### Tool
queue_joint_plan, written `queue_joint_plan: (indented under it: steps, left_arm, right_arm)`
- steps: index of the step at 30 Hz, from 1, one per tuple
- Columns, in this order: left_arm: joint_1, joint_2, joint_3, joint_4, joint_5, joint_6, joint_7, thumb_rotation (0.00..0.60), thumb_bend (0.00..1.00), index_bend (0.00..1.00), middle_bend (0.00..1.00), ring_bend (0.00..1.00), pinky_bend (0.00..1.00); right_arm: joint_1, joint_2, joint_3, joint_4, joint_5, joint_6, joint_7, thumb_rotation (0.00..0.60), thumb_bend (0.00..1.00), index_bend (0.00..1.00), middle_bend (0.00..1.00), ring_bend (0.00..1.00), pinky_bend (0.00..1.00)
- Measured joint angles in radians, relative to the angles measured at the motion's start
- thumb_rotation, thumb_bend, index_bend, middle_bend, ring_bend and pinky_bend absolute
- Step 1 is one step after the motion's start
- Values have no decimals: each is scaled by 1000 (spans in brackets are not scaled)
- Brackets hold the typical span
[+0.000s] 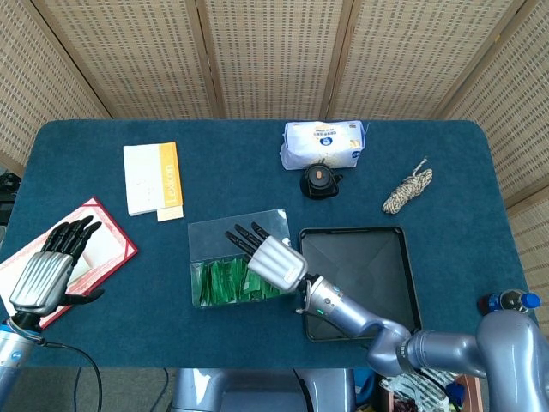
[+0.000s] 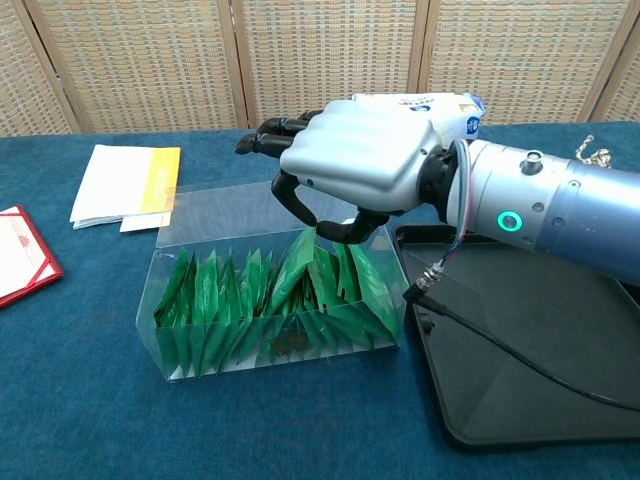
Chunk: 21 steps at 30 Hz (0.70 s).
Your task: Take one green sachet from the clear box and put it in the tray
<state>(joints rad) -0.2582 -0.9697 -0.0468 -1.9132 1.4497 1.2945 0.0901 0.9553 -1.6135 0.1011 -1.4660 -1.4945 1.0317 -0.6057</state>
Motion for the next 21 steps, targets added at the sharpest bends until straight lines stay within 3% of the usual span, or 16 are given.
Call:
queue_joint_plan:
  steps: [10, 21]
  left_arm:
    - [3, 2, 5, -5, 14, 6, -1, 600, 59, 0, 0, 0, 0]
    - [9, 9, 8, -8, 31, 18, -13, 600, 59, 0, 0, 0, 0]
  right_arm:
    - [-35, 84, -1, -88, -39, 42, 0, 600, 581, 630, 139, 0, 246]
    - [-87, 243, 10, -258, -107, 113, -30, 600, 581, 632, 141, 0, 246]
